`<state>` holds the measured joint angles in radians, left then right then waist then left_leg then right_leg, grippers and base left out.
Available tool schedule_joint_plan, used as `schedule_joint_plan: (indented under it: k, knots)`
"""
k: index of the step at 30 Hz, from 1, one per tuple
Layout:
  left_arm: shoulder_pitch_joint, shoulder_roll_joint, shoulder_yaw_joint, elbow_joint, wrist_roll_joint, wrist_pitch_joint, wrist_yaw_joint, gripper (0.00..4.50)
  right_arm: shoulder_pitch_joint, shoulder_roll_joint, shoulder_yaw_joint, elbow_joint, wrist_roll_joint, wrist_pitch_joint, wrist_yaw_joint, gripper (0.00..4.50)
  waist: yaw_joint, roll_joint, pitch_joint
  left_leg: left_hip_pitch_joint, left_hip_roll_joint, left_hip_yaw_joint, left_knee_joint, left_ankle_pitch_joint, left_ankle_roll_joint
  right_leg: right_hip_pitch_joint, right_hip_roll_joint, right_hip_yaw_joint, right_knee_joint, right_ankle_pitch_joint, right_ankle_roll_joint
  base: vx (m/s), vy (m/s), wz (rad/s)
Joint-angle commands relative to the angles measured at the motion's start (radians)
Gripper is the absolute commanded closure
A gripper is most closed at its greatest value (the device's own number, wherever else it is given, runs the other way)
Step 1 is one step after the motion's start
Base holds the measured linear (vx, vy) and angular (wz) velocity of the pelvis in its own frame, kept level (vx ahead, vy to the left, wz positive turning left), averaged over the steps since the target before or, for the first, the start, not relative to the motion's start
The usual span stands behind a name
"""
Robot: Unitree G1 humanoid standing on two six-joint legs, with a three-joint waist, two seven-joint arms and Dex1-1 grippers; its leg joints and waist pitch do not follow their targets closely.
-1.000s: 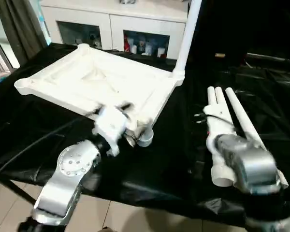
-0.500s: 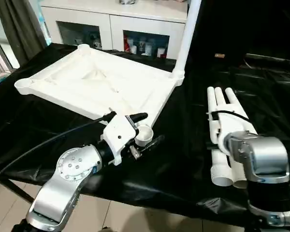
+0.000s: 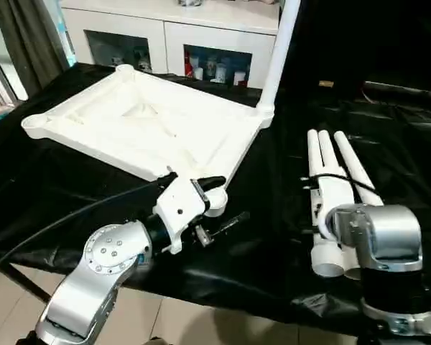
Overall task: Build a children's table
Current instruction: Pick table leg
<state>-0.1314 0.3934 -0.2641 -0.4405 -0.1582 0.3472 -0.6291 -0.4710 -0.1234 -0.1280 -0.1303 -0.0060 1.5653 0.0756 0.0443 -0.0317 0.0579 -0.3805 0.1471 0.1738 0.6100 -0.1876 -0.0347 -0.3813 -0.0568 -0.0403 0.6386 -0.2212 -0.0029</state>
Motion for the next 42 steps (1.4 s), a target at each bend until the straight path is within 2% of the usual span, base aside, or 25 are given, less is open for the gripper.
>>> schedule_joint_plan:
  k: [1, 9, 12, 14, 16, 21, 22, 23, 27, 28, 31, 33, 34, 35, 36, 38, 39, 41, 42]
  knots:
    - [-0.007, 0.003, -0.013, -0.026, -0.004, 0.015, -0.006, 0.62, 0.006, 0.009, -0.032, 0.022, 0.013, 0.009, 0.009, 0.0, 0.002, 0.003, -0.056, 0.026, 0.074, -0.028, -0.082, -0.145, -0.081, 0.03, -0.084, 0.056, -0.075, -0.137, -0.152, 0.0, 0.0, 0.0]
    - [-0.005, 0.008, -0.016, -0.032, -0.011, 0.026, -0.018, 0.62, 0.027, 0.016, -0.034, 0.059, 0.015, -0.022, 0.001, 0.0, 0.004, -0.003, -0.052, 0.025, 0.073, -0.029, -0.084, -0.174, -0.086, 0.028, -0.087, 0.058, -0.083, -0.218, -0.129, 0.0, 0.0, 0.0]
    - [-0.006, 0.009, -0.017, -0.031, -0.011, 0.027, -0.017, 0.5, 0.025, 0.019, -0.04, 0.068, 0.014, -0.028, -0.005, 0.36, 0.003, -0.003, -0.05, 0.026, 0.074, -0.031, -0.087, -0.202, -0.092, 0.023, -0.086, 0.058, -0.087, -0.261, -0.118, 0.0, 0.0, 0.0]
    - [-0.008, 0.011, -0.02, -0.031, -0.009, 0.026, -0.017, 0.5, 0.021, 0.022, -0.044, 0.075, 0.014, -0.034, -0.008, 0.41, 0.002, -0.003, -0.051, 0.028, 0.074, -0.031, -0.087, -0.21, -0.098, 0.023, -0.085, 0.057, -0.086, -0.254, -0.116, 0.0, 0.0, 0.0]
    - [-0.009, 0.013, -0.022, -0.03, -0.005, 0.026, -0.019, 0.5, 0.02, 0.024, -0.049, 0.079, 0.012, -0.042, -0.01, 0.74, 0.001, -0.004, -0.052, 0.027, 0.073, -0.031, -0.087, -0.208, -0.097, 0.023, -0.085, 0.058, -0.085, -0.245, -0.117, 0.0, 0.0, 0.0]
    - [-0.013, 0.023, -0.029, -0.025, 0.005, 0.026, -0.029, 0.5, 0.019, 0.03, -0.074, 0.083, 0.017, -0.054, -0.012, 1.04, 0.002, -0.005, -0.052, 0.026, 0.073, -0.031, -0.087, -0.202, -0.092, 0.024, -0.085, 0.058, -0.084, -0.239, -0.12, 0.0, 0.0, 0.0]
    - [-0.013, 0.022, -0.029, -0.023, 0.009, 0.025, -0.026, 0.22, 0.019, 0.029, -0.074, 0.083, 0.018, -0.056, -0.012, 1.23, 0.001, -0.006, -0.052, 0.026, 0.073, -0.031, -0.087, -0.203, -0.092, 0.023, -0.084, 0.058, -0.084, -0.239, -0.12, 0.0, 0.0, 0.0]
    - [-0.012, 0.019, -0.028, -0.021, 0.01, 0.026, -0.02, 0.15, 0.021, 0.028, -0.073, 0.083, 0.021, -0.06, -0.01, 1.27, 0.001, -0.005, -0.052, 0.026, 0.073, -0.03, -0.087, -0.202, -0.092, 0.023, -0.085, 0.058, -0.084, -0.239, -0.121, 0.0, 0.0, 0.0]
    - [-0.009, 0.006, -0.026, -0.014, 0.013, 0.037, 0.004, 0.01, 0.033, 0.043, -0.095, 0.086, 0.031, -0.094, -0.007, 1.64, 0.001, -0.006, -0.05, 0.027, 0.074, -0.03, -0.087, -0.22, -0.093, 0.022, -0.086, 0.059, -0.087, -0.264, -0.12, 0.0, 0.0, 0.0]
    - [-0.012, 0.002, -0.022, -0.009, 0.016, 0.045, 0.013, 0.0, 0.034, 0.051, -0.108, 0.088, 0.037, -0.106, -0.005, 1.72, 0.0, -0.01, -0.05, 0.027, 0.074, -0.031, -0.087, -0.233, -0.091, 0.02, -0.086, 0.058, -0.09, -0.289, -0.114, 0.0, 0.0, 0.0]
    - [-0.017, -0.005, -0.013, 0.001, 0.018, 0.05, 0.028, 0.0, 0.035, 0.052, -0.112, 0.09, 0.038, -0.113, -0.004, 2.09, 0.0, -0.01, -0.05, 0.027, 0.073, -0.032, -0.088, -0.234, -0.089, 0.02, -0.087, 0.058, -0.091, -0.302, -0.111, 0.0, 0.0, 0.0]
    - [-0.024, -0.023, 0.007, 0.012, 0.01, 0.067, 0.053, 0.0, 0.035, 0.055, -0.126, 0.091, 0.043, -0.127, -0.002, 2.17, -0.002, -0.011, -0.05, 0.027, 0.073, -0.033, -0.088, -0.233, -0.09, 0.019, -0.085, 0.057, -0.09, -0.298, -0.111, 0.0, 0.0, 0.0]
    - [-0.029, -0.034, 0.019, 0.022, 0.002, 0.069, 0.061, 0.0, 0.034, 0.055, -0.133, 0.097, 0.044, -0.142, -0.003, 2.22, -0.003, -0.013, -0.05, 0.027, 0.072, -0.032, -0.087, -0.228, -0.088, 0.02, -0.085, 0.058, -0.091, -0.293, -0.111, 0.0, 0.0, 0.0]
    - [-0.033, -0.044, 0.028, 0.028, -0.004, 0.077, 0.071, 0.0, 0.033, 0.056, -0.142, 0.101, 0.047, -0.153, -0.003, 2.27, -0.004, -0.024, -0.051, 0.026, 0.073, -0.03, -0.087, -0.224, -0.084, 0.02, -0.085, 0.057, -0.092, -0.293, -0.111, 0.0, 0.0, 0.0]
    - [-0.04, -0.052, 0.036, 0.039, 0.006, 0.078, 0.09, 0.0, 0.035, 0.057, -0.15, 0.101, 0.054, -0.173, 0.001, 2.44, -0.002, -0.025, -0.051, 0.026, 0.073, -0.03, -0.086, -0.219, -0.082, 0.021, -0.087, 0.057, -0.09, -0.292, -0.113, 0.0, 0.0, 0.0]
    - [-0.056, -0.063, 0.047, 0.06, 0.027, 0.082, 0.126, 0.0, 0.039, 0.053, -0.153, 0.098, 0.069, -0.214, 0.018, 2.5, -0.001, -0.022, -0.052, 0.026, 0.074, -0.03, -0.085, -0.207, -0.077, 0.021, -0.088, 0.057, -0.092, -0.277, -0.112, 0.0, 0.0, 0.0]
    - [-0.077, -0.077, 0.064, 0.079, 0.035, 0.11, 0.16, 0.0, 0.037, 0.052, -0.159, 0.097, 0.087, -0.256, 0.035, 2.52, -0.002, -0.032, -0.052, 0.024, 0.075, -0.029, -0.086, -0.205, -0.073, 0.023, -0.087, 0.057, -0.091, -0.268, -0.11, 0.0, 0.0, 0.0]
    - [-0.107, -0.102, 0.094, 0.105, 0.027, 0.157, 0.201, 0.0, 0.036, 0.06, -0.176, 0.09, 0.115, -0.33, 0.061, 2.59, 0.0, -0.029, -0.054, 0.026, 0.075, -0.028, -0.083, -0.193, -0.069, 0.023, -0.089, 0.056, -0.086, -0.237, -0.119, 0.0, 0.0, 0.0]
    - [-0.116, -0.11, 0.107, 0.111, 0.018, 0.172, 0.211, 0.0, 0.034, 0.066, -0.188, 0.085, 0.127, -0.333, 0.069, 2.59, 0.0, -0.025, -0.054, 0.026, 0.075, -0.03, -0.082, -0.188, -0.068, 0.023, -0.09, 0.056, -0.087, -0.23, -0.125, 0.0, 0.0, 0.0]
